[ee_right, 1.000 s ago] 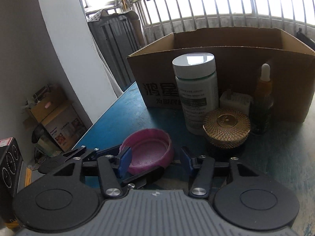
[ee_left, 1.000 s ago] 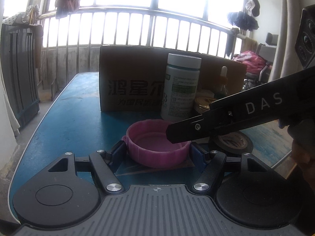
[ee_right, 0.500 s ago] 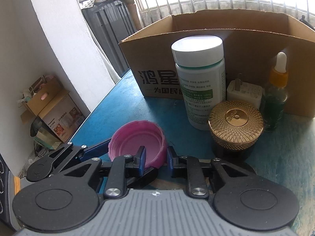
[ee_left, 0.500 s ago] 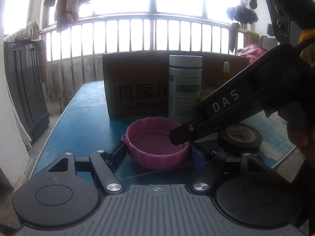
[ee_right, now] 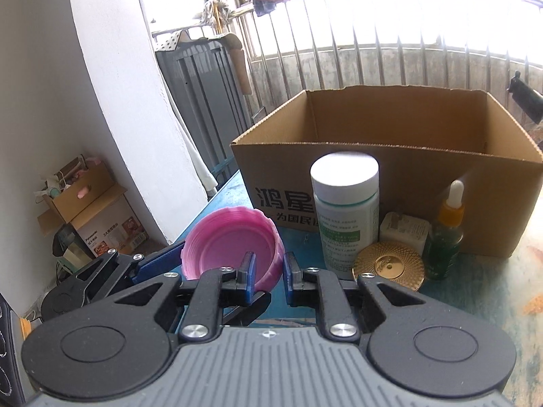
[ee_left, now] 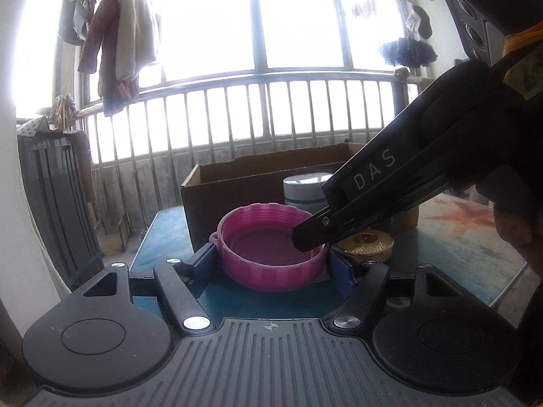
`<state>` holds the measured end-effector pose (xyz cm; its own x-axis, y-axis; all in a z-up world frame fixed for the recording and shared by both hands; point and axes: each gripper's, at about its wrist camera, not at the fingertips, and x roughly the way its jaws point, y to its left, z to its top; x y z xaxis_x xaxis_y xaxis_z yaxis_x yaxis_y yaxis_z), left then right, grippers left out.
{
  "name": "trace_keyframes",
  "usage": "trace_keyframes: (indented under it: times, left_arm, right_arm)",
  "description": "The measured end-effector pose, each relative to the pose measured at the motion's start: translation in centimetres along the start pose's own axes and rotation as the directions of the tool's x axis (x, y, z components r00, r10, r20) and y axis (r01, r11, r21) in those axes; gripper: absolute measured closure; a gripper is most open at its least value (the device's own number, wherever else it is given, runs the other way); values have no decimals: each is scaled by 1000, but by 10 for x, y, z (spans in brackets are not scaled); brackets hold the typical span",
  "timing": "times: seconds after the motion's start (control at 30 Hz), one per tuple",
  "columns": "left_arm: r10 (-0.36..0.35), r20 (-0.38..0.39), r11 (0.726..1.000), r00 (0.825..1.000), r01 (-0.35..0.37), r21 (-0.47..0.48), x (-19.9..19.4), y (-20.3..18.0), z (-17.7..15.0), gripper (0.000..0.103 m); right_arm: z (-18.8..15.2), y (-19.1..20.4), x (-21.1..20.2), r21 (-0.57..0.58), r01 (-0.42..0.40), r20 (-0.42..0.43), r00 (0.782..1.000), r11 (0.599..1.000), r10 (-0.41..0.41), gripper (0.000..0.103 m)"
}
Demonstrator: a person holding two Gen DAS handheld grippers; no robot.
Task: Organize rigid objects
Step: 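Lift the pink lid with the right gripper and lower it into the box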
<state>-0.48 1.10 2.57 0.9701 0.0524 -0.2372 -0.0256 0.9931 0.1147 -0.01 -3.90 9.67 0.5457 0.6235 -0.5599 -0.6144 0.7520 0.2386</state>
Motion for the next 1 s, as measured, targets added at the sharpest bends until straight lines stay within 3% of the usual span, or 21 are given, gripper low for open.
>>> trace_keyframes:
  times: [0.43,1.0]
  left_arm:
    - [-46,25,997,999,45,67,2,-10,44,33]
    - [-154,-30,986,988,155,59,23,-4,97,33]
  right_arm:
    - [26,-18,-30,27,-40,49,998,999,38,85]
    - [81,-42,-57,-16,-56,66,996,998,57,84]
